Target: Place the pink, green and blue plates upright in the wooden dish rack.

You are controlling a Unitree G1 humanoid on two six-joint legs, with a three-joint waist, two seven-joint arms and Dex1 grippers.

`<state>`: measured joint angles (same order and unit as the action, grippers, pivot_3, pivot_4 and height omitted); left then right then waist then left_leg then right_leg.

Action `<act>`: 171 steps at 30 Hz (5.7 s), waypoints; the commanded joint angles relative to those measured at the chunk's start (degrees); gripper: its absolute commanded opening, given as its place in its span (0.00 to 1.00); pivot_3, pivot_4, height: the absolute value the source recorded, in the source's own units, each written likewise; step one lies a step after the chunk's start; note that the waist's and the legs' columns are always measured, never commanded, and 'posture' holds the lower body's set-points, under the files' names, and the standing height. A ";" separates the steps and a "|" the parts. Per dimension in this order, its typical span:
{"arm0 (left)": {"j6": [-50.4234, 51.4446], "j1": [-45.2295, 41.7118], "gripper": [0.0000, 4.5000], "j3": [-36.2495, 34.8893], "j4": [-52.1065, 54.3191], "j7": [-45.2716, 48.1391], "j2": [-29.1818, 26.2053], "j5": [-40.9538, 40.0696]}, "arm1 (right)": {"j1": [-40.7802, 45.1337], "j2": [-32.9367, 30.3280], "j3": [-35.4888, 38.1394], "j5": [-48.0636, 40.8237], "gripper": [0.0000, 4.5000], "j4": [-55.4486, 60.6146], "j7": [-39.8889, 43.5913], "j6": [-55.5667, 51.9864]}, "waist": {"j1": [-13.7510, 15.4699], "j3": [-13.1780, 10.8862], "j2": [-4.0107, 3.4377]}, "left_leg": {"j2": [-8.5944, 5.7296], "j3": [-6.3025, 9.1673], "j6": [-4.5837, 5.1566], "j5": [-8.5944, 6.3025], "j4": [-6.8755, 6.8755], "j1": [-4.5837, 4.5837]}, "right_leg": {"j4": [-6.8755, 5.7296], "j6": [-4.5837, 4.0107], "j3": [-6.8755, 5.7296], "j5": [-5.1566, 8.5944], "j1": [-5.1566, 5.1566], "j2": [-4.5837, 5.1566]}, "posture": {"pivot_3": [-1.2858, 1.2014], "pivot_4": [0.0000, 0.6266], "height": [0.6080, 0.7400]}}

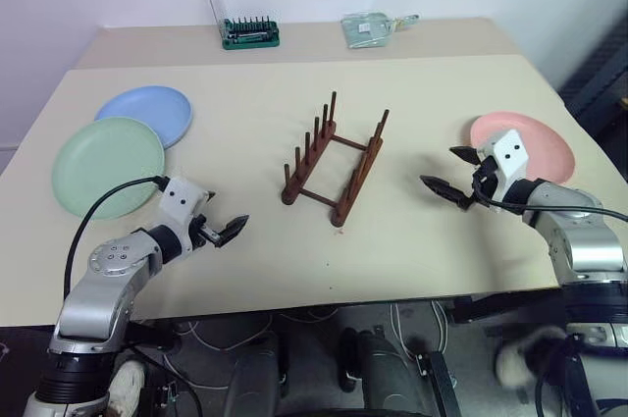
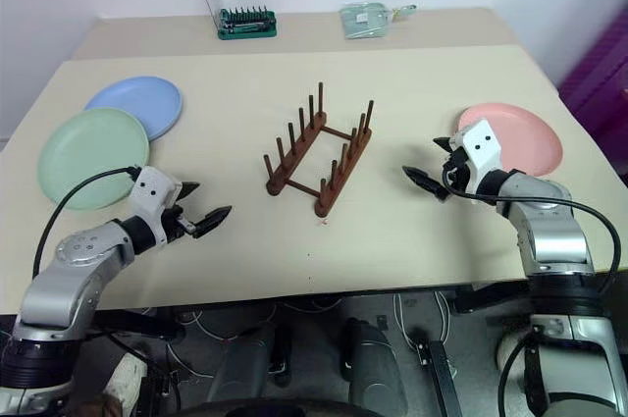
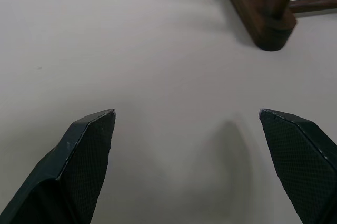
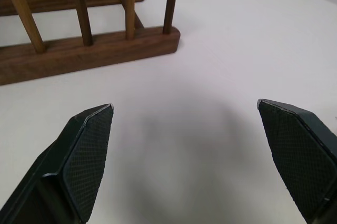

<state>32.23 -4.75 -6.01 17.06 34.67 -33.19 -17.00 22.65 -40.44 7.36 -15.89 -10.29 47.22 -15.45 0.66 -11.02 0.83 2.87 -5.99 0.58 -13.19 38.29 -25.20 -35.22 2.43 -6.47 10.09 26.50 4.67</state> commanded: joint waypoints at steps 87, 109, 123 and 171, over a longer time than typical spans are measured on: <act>-7.83 -13.69 0.14 20.96 -14.72 19.74 5.82 8.27 | -11.41 0.81 -7.69 8.19 0.02 13.22 -3.70 -2.63 | -0.98 0.35 -0.45 | 0.09 0.09 0.04 -0.08 -0.31 0.87 | 0.04 -0.42 0.04 0.42 -0.72 -0.02 | 0.52 0.24 0.92; -14.01 -25.70 0.14 21.30 -38.59 -11.02 16.13 22.91 | 6.90 12.58 -14.84 22.27 0.02 -9.68 -21.23 6.88 | -1.26 0.94 -0.46 | 0.01 0.19 0.04 -0.09 -0.16 1.05 | 0.10 -0.32 -0.39 0.37 -1.13 0.31 | 0.52 0.24 0.92; -17.07 -18.16 0.14 23.38 -14.44 6.83 17.51 10.49 | 1.57 -7.15 -3.03 17.71 0.99 -3.17 -11.39 3.10 | -1.02 0.77 -0.47 | -0.11 0.04 0.15 -0.16 -0.27 0.71 | 0.19 -0.17 -0.35 0.49 -0.81 0.45 | 0.52 0.24 0.92; -16.12 -15.58 0.14 25.17 -12.70 7.93 16.37 11.88 | 25.03 7.59 14.73 -40.90 0.00 5.77 -12.94 -37.07 | 0.05 0.39 -0.73 | -0.07 0.03 0.21 -0.13 -0.16 0.03 | -0.02 -0.11 -0.22 0.25 -0.01 0.32 | 0.52 0.24 0.92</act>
<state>16.43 -20.58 19.56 2.35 42.69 -16.81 -4.96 46.88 -32.75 21.46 -56.87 -4.64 34.51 -53.07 0.71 -10.63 0.10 2.80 -5.97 0.79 -13.32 38.14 -25.20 -35.23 2.30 -6.70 10.30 26.50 4.98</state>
